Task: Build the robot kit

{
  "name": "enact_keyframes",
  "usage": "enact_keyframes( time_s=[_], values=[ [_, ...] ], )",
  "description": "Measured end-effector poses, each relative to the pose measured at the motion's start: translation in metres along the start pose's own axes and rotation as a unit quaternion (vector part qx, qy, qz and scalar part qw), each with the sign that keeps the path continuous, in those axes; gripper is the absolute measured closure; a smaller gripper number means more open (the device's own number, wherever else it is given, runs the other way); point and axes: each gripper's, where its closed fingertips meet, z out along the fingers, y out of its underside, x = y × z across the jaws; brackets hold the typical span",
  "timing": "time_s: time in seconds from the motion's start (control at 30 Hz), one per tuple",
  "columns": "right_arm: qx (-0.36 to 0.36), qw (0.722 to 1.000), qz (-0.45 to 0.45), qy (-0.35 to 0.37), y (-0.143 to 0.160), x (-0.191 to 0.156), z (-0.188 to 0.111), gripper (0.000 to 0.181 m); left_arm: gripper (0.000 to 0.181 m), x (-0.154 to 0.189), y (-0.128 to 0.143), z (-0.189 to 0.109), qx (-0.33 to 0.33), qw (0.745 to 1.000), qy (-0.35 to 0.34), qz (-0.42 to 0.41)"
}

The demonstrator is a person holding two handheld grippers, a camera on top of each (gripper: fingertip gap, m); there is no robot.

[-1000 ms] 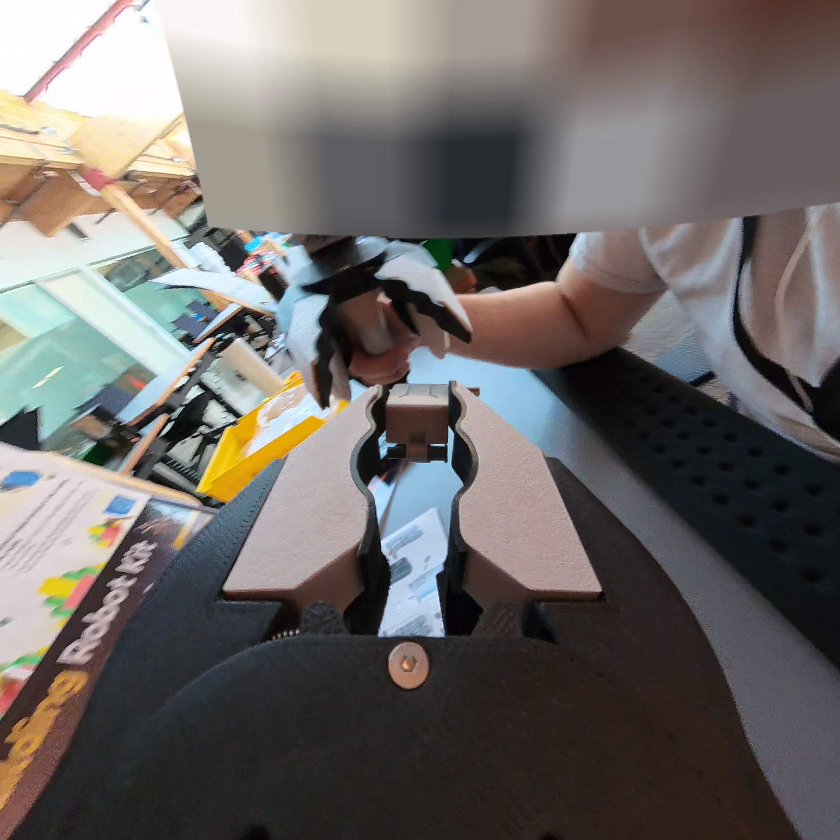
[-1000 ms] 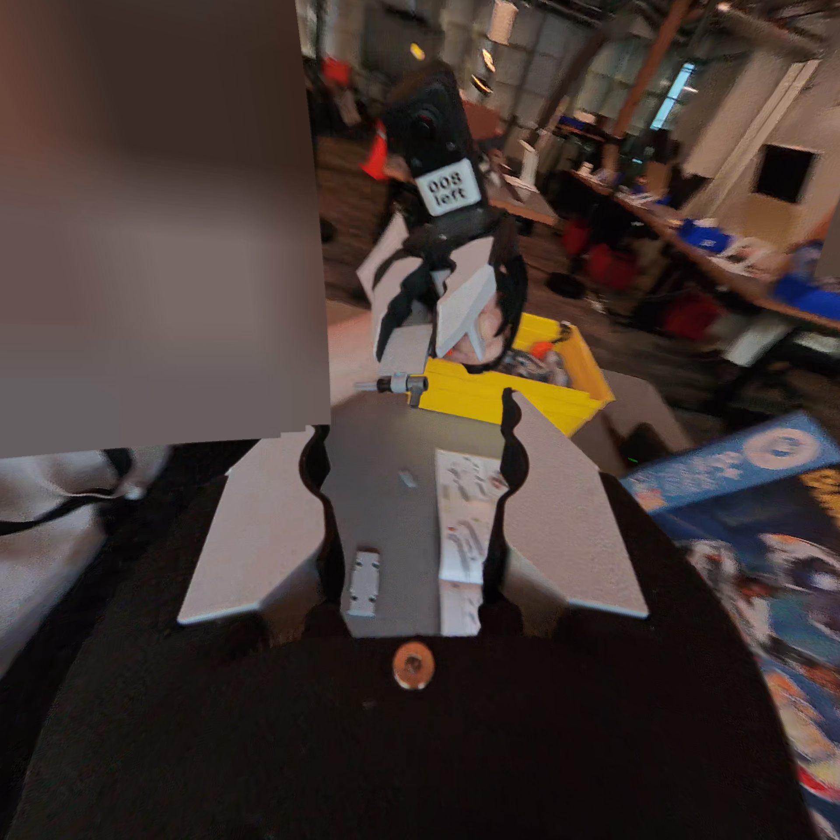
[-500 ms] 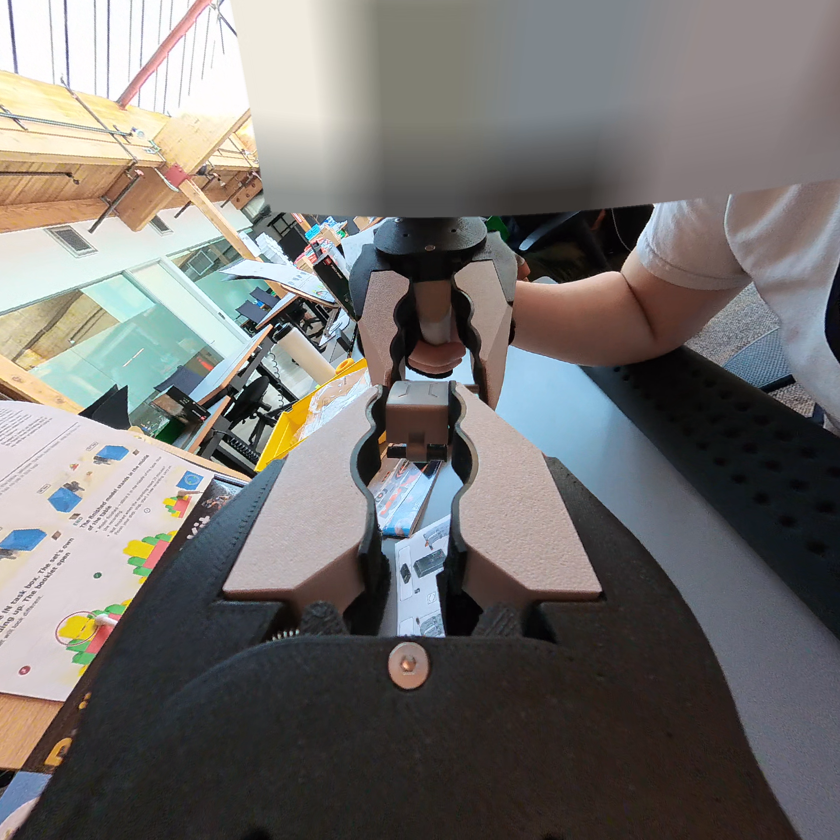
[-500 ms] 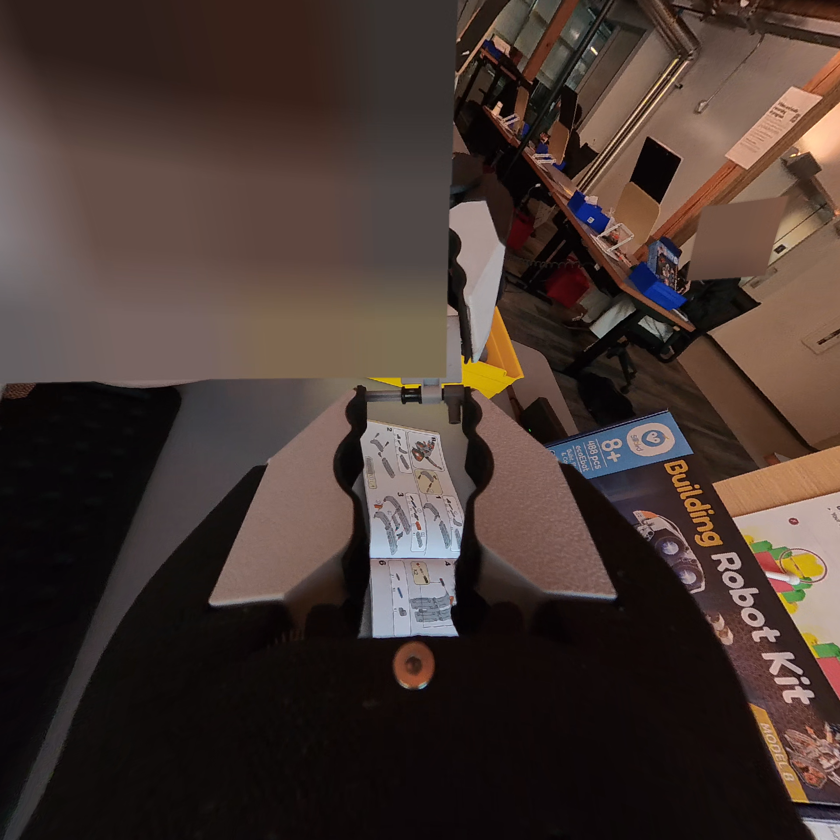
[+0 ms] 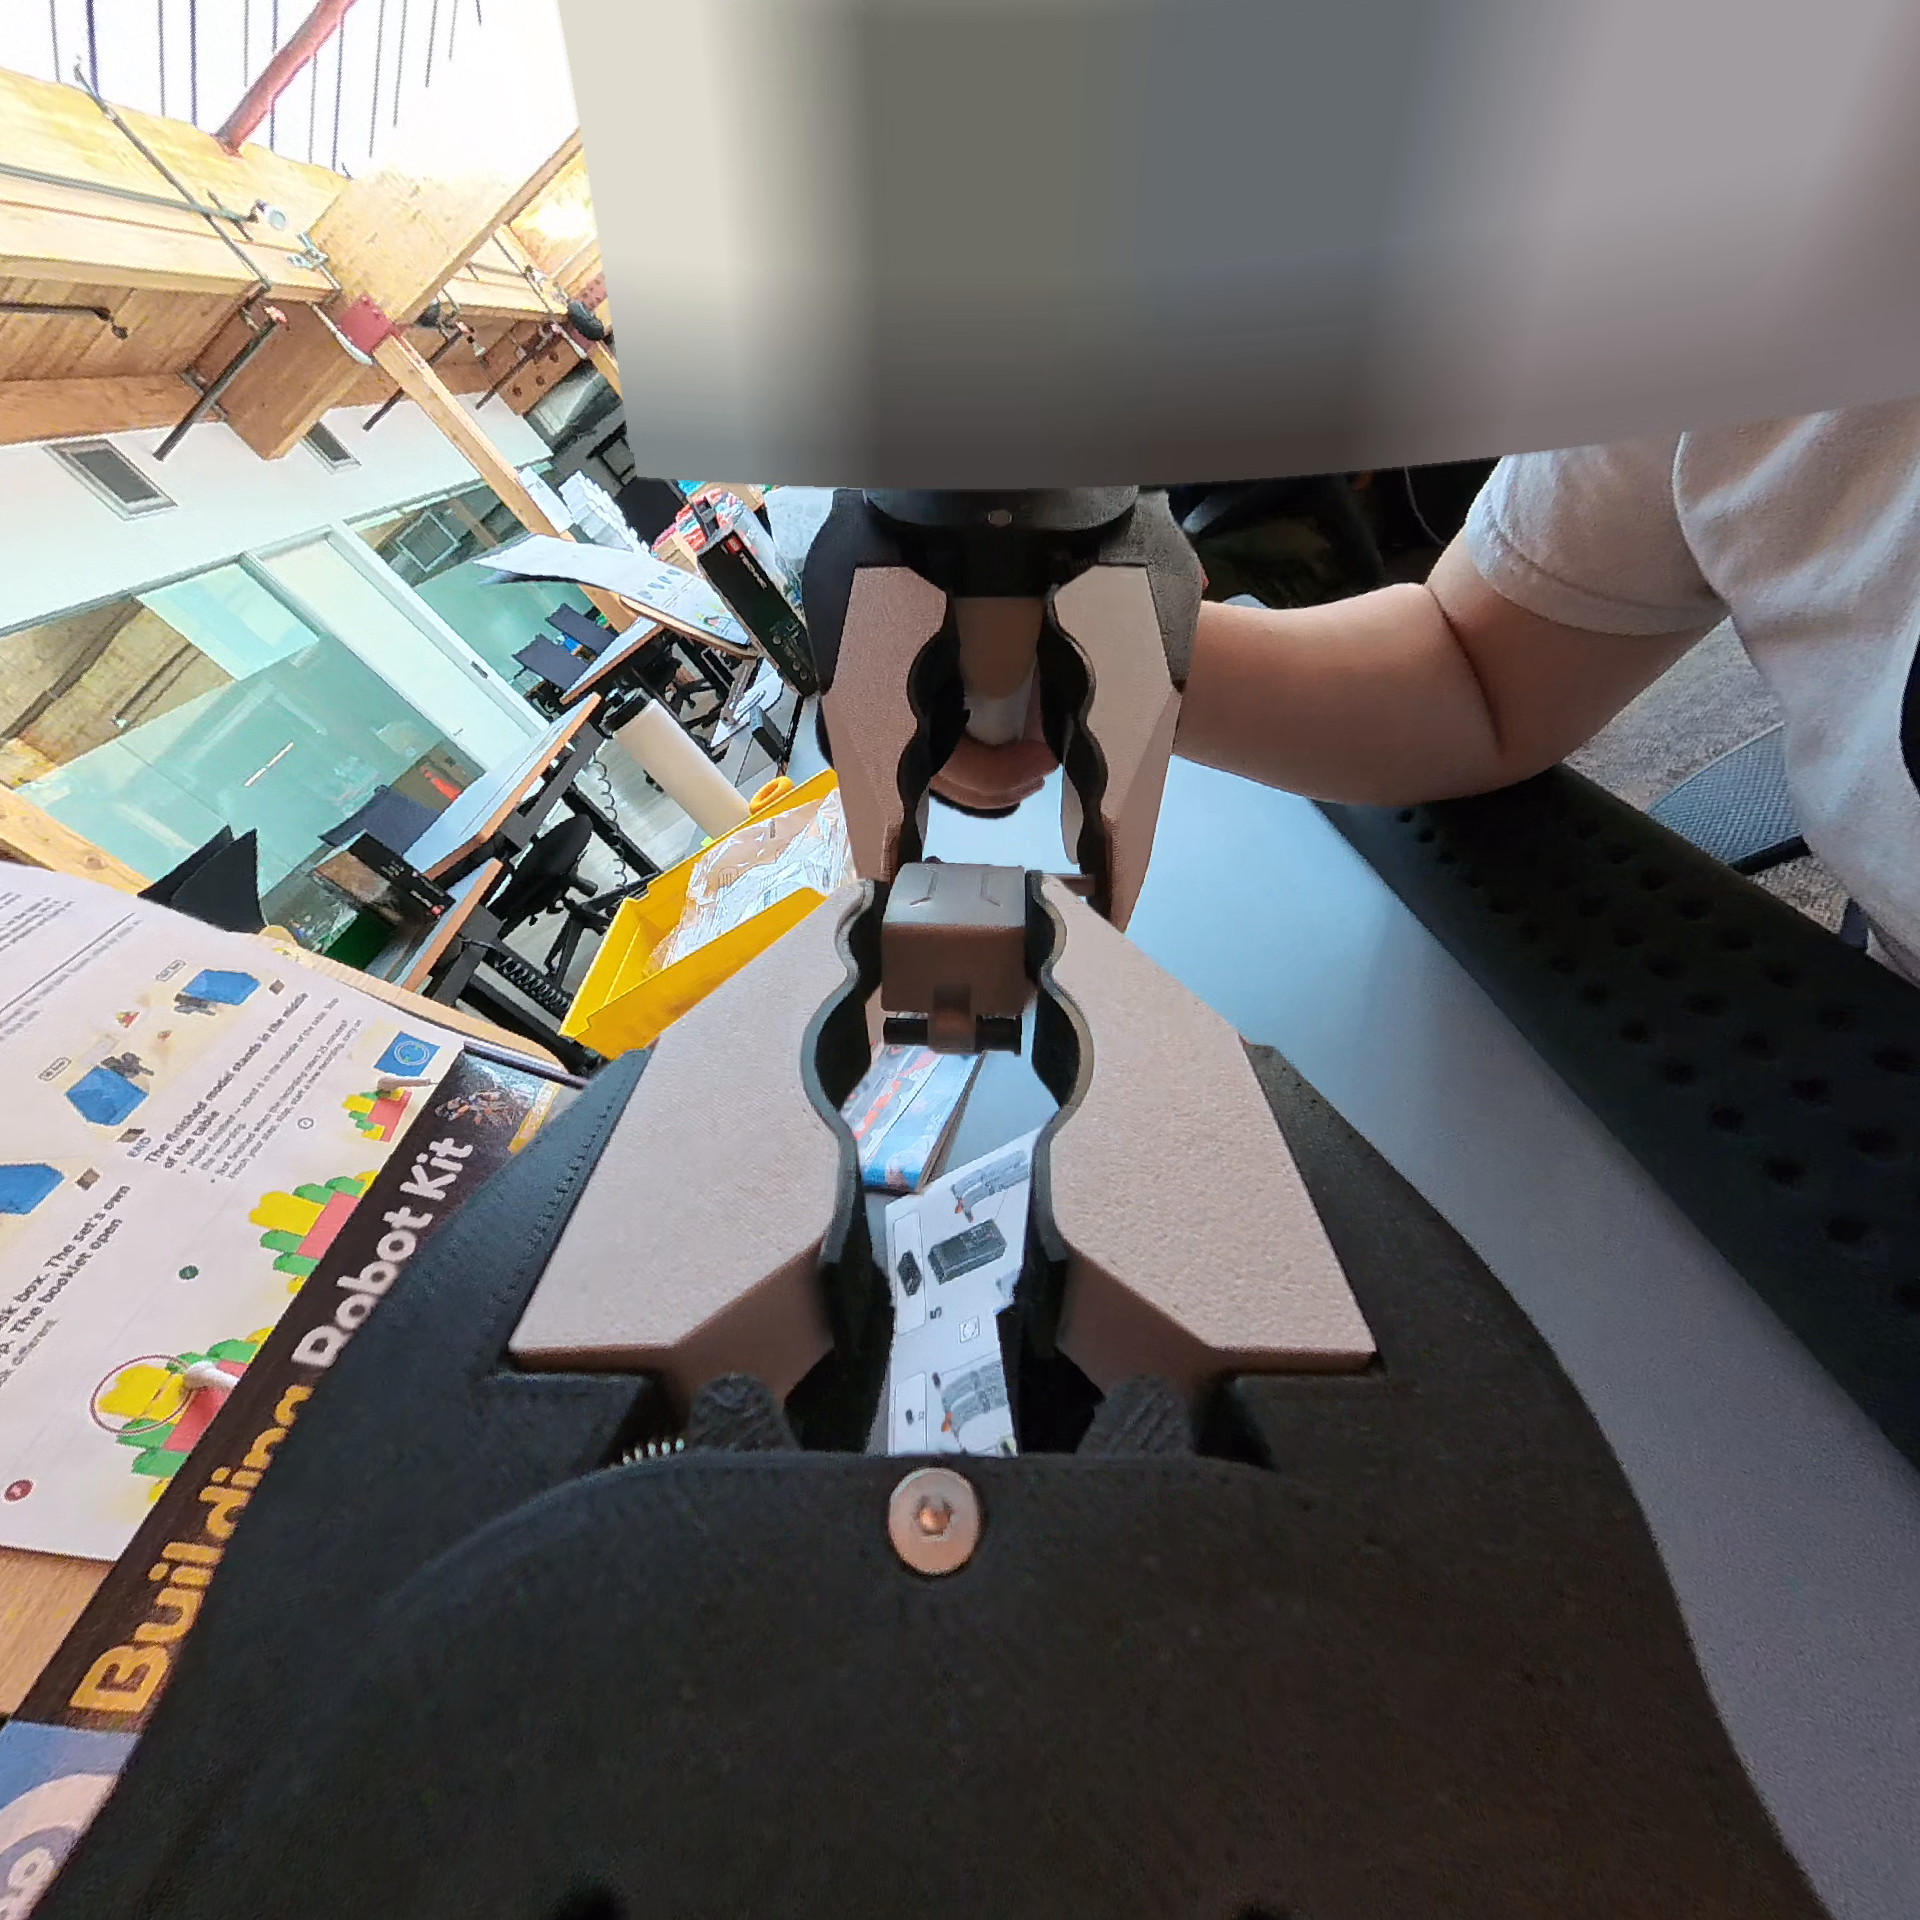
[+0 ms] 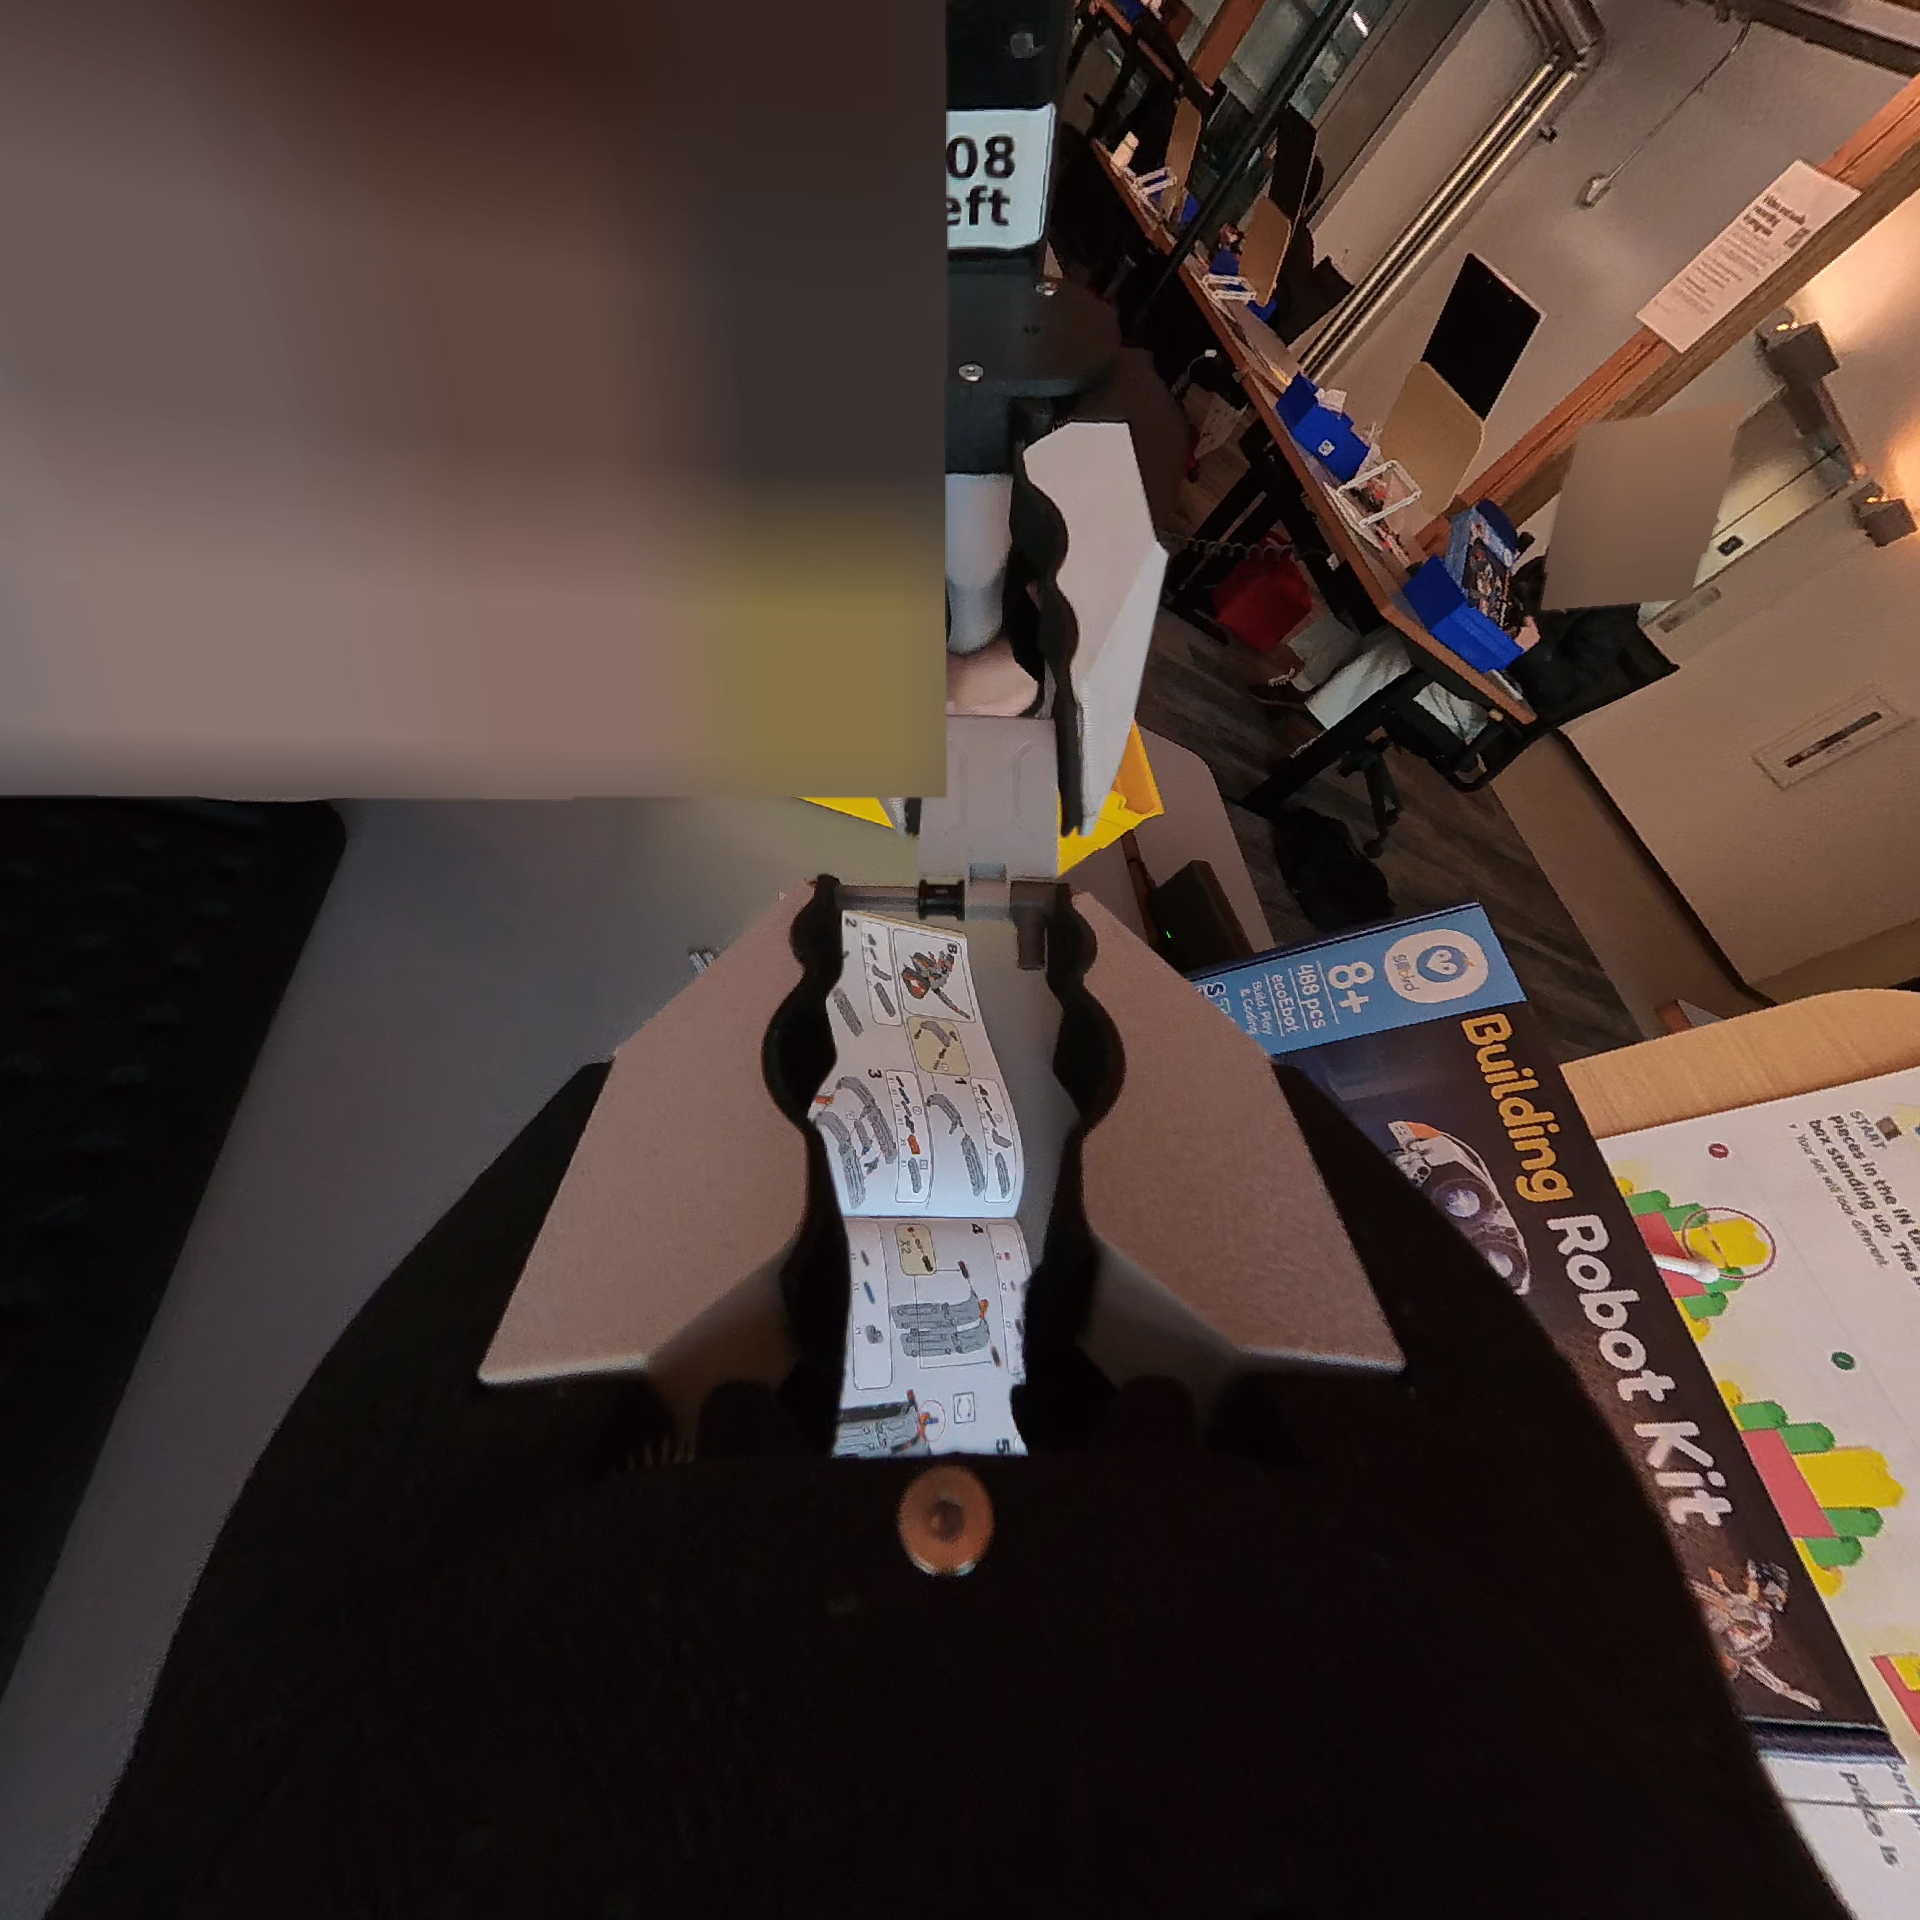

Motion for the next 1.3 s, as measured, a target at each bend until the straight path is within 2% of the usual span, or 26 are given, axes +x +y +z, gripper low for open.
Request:
enact_keyframes(
  time_s=[0.2, 0.27, 0.33, 0.37, 0.43, 0.53, 0.6, 0.9, 1.3],
  values=[
    [-0.007, 1.0, -0.01, 0.001, 0.003, 0.0, 0.003, 0.142, 0.156, 0.001, 0.004, -0.001, -0.017, 1.0, -0.003, 0.011],
    [0.016, 1.0, -0.005, -0.003, -0.003, -0.001, 0.001, 0.142, 0.156, 0.001, 0.002, -0.002, -0.018, 0.999, -0.013, 0.032],
    [0.058, 0.997, -0.043, 0.007, -0.013, -0.001, -0.004, 0.141, 0.156, 0.003, -0.006, -0.002, -0.016, 0.997, -0.029, 0.072],
    [0.073, 0.994, -0.071, 0.027, -0.017, 0.002, -0.007, 0.132, 0.156, 0.004, -0.008, -0.002, -0.02, 0.994, -0.038, 0.101],
    [0.062, 0.989, -0.121, 0.055, -0.012, 0.005, -0.011, 0.119, 0.156, 0.003, -0.011, -0.001, -0.038, 0.984, -0.068, 0.161],
    [0.045, 0.989, -0.132, 0.044, -0.007, 0.001, -0.013, 0.118, 0.156, 0.007, -0.015, 0.001, -0.053, 0.974, -0.08, 0.205],
    [0.063, 0.986, -0.145, 0.043, -0.014, -0.002, -0.016, 0.123, 0.156, 0.01, -0.015, 0.003, -0.057, 0.974, -0.072, 0.205],
    [0.045, 0.98, -0.186, 0.046, -0.017, -0.011, -0.014, 0.141, 0.156, 0.017, -0.017, 0.007, -0.045, 0.976, -0.056, 0.204],
    [0.041, 0.987, -0.146, 0.042, -0.013, -0.007, -0.009, 0.141, 0.156, 0.012, -0.014, 0.004, -0.029, 0.987, -0.047, 0.152]
  ],
)
